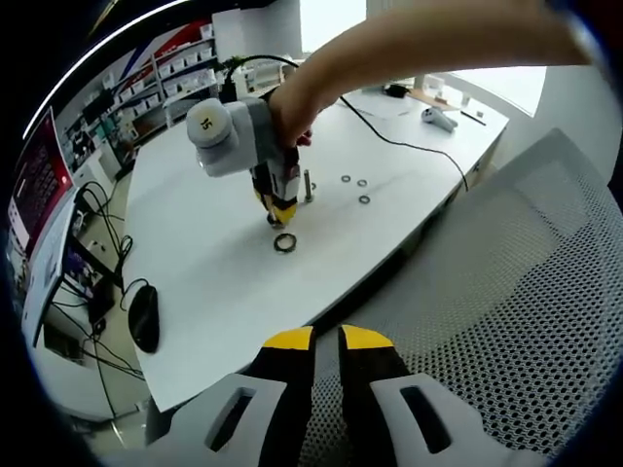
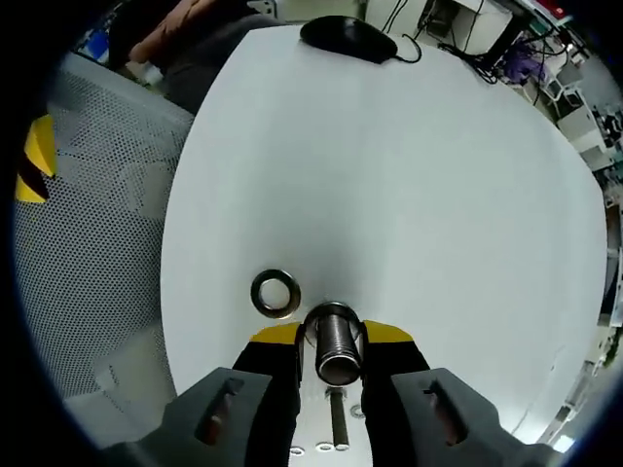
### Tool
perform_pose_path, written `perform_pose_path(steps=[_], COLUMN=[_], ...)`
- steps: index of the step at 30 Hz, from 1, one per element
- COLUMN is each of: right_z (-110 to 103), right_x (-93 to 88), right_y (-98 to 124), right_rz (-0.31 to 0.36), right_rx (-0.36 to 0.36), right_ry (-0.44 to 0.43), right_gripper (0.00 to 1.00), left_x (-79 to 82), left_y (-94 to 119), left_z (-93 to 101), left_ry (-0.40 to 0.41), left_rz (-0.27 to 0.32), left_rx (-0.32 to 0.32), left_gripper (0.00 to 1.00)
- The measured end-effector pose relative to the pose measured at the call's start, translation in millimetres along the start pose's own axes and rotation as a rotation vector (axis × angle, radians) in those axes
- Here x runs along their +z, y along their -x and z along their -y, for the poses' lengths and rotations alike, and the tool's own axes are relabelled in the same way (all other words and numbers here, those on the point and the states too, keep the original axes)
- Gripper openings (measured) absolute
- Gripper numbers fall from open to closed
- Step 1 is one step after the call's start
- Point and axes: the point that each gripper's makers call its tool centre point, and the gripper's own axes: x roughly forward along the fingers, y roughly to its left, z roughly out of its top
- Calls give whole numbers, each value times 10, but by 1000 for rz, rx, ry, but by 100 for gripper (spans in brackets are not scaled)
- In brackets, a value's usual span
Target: Place the washer onto the threaded stud by aligning its center hole with the stud, sliding it down to the base, and recovering from edge contact or off-axis alignment until the washer reaches the visible bottom stop.
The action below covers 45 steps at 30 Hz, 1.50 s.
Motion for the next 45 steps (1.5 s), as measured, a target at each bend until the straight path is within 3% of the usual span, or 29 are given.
perform_pose_path(steps=[5,6,9,12,17,23,25,29,31,37,39,42,45], right_z=[8,60,44,101,41,-134,-198,-359,-396,-639,-696,-821,-931], right_x=[-23,-24,-2,39,86,2,-100,-246,-432,-1013,-1167,-1451,-1557], right_y=[11,32,97,249,694,1125,1329,1833,2010,2227,2208,2081,2006], right_rz=[28,41,95,173,387,538,588,796,848,1006,1021,963,943], right_rx=[-27,-65,-64,-91,-101,-135,-157,-112,-146,-145,-156,-220,-233], right_ry=[42,22,-20,-62,-237,-305,-328,-509,-538,-744,-795,-821,-831], right_gripper=[26,31,37,37,37,37,37,37,36,36,35,35,34], left_x=[-6,-2,4,10,-11,-23,-20,-24,-22,-40,-34,-29,-27], left_y=[-4,-2,-1,2,-10,-13,-11,-7,-6,-7,-3,-6,-16], left_z=[-5,-3,-2,5,-8,-23,-18,-25,-32,-46,-43,-33,-33], left_ry=[-1,-1,-3,-4,1,9,10,14,14,19,16,5,-2], left_rz=[0,0,1,1,-1,-5,-6,-6,-5,-8,-7,-6,-5], left_rx=[-1,-1,-3,-4,-1,1,1,4,6,7,9,8,8], left_gripper=[7,7,7,7,7,7,7,7,8,8,8,8,8])
